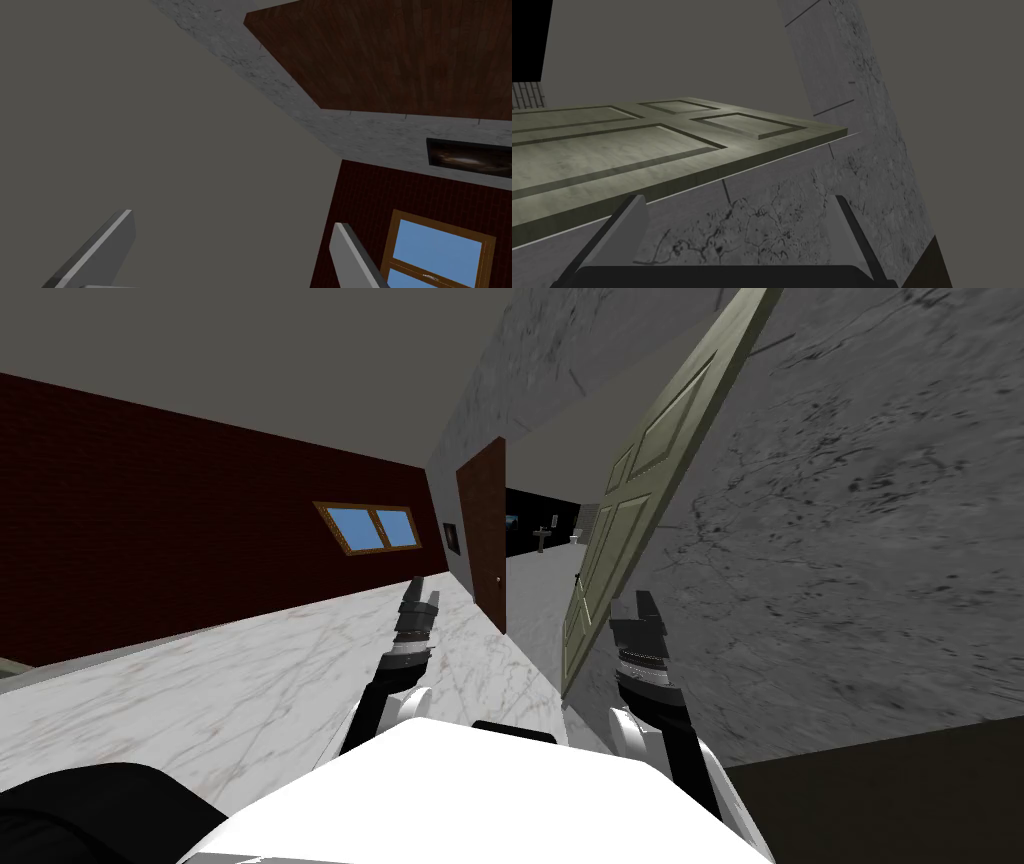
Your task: Push the door open
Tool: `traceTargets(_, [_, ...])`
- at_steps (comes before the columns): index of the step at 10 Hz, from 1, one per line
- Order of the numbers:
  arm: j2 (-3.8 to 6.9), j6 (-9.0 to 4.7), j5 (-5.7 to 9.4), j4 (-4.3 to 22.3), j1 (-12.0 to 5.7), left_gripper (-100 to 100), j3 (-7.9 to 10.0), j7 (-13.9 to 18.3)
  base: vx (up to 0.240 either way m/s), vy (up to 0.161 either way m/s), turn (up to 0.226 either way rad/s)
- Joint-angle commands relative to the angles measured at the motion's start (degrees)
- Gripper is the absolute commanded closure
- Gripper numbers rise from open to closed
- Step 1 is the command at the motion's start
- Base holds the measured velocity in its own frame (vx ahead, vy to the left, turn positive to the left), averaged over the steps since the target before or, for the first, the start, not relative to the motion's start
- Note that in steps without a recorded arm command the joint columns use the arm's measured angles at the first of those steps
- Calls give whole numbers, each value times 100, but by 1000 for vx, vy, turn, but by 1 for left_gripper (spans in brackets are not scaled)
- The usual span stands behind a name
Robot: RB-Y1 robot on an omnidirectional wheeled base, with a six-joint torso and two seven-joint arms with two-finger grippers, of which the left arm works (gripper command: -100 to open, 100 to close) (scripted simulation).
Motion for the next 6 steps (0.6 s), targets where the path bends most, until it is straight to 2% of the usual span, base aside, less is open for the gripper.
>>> traceTargets(1, [60, -48, 12, 215, -86, -100, 3, 10, 56, 27, -135])
traceTargets(6, [193, -183, 44, 819, -327, -100, 12, 37, 92, 108, -103])
